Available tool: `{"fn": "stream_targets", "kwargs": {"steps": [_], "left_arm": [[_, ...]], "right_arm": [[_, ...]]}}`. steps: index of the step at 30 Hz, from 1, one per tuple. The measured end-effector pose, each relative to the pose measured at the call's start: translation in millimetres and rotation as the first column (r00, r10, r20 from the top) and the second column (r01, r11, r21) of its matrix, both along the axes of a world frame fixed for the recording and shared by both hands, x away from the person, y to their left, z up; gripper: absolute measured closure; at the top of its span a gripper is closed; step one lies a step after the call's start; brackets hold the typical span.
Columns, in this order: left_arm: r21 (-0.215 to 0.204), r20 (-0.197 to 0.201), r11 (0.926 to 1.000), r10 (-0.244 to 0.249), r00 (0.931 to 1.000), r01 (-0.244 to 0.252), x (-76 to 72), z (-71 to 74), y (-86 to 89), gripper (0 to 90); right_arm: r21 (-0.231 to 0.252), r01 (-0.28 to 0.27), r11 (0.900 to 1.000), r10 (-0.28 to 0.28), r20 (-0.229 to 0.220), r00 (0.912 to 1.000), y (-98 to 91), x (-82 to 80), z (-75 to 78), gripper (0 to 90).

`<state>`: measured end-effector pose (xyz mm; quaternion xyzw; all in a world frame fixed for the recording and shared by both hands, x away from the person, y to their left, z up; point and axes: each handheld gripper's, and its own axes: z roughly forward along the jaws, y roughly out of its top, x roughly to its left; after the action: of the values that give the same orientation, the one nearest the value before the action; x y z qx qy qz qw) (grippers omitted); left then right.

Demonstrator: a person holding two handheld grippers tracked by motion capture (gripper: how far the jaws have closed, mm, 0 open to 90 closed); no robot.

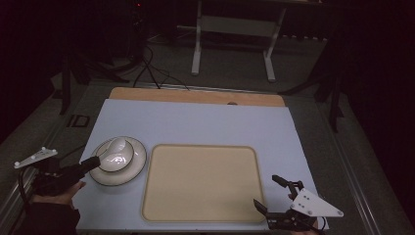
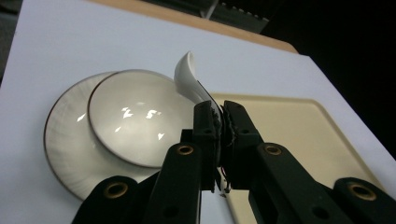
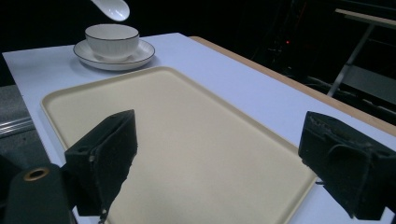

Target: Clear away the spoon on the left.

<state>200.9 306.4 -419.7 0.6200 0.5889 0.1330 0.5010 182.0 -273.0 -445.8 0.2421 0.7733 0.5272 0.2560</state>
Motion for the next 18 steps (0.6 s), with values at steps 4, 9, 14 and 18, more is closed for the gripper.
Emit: {"fn": "stream_targets", "kwargs": {"steps": [4,9,14,18], "left_arm": [[0.005,0.016,0.9999,0.01,0.9998,-0.01,-0.8,9.3,-6.1,85.5],[0.002,0.028,1.0,0.004,0.9996,-0.004,-1.0,13.9,-11.6,85.5],[-0.002,0.038,1.0,-0.006,0.9993,0.006,-2.9,15.0,-23.2,85.5],[0.006,0.054,0.9999,-0.011,0.9985,0.01,-6.8,12.2,-37.6,85.4]], "right_arm": [[0.006,0.003,1.0,-0.003,-0.001,1.0,-0.5,-0.1,0.4,11.6],[0.009,0.006,0.9999,-0.006,0.002,1.0,-0.8,0.1,0.7,11.6],[0.011,0.009,0.9999,-0.009,0.0,1.0,-0.6,0.8,0.6,11.6],[0.008,0.01,0.9999,-0.01,0.007,0.9999,-0.3,0.3,1.2,11.6]]}}
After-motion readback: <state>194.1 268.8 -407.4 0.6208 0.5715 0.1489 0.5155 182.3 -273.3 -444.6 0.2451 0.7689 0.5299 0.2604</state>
